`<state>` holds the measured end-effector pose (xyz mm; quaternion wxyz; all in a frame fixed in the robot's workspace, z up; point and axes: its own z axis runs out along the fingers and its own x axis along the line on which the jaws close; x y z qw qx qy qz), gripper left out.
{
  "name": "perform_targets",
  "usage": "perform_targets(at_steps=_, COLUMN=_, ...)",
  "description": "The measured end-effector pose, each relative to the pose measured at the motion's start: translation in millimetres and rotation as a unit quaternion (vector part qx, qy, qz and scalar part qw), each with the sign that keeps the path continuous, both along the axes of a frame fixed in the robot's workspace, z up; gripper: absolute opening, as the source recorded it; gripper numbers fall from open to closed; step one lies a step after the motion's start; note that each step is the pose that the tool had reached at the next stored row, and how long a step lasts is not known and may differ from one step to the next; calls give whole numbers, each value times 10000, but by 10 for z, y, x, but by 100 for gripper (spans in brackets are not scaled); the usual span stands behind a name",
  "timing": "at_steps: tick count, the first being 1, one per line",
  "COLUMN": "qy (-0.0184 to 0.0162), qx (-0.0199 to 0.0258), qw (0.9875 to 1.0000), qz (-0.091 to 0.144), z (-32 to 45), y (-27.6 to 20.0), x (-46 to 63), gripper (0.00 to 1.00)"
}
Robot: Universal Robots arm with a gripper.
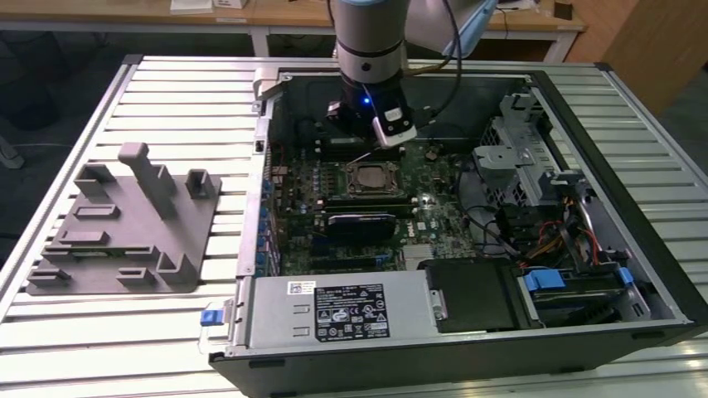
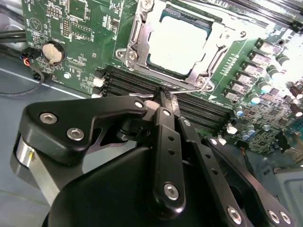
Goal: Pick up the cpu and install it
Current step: 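Install the first cpu locking lever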
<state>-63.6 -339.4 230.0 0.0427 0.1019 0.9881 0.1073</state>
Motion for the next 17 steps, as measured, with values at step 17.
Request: perform_targets(at_steps=17, qy=-104, qx=-117, qw=9999, qz=2, z=42, y=0, x=0, gripper=11)
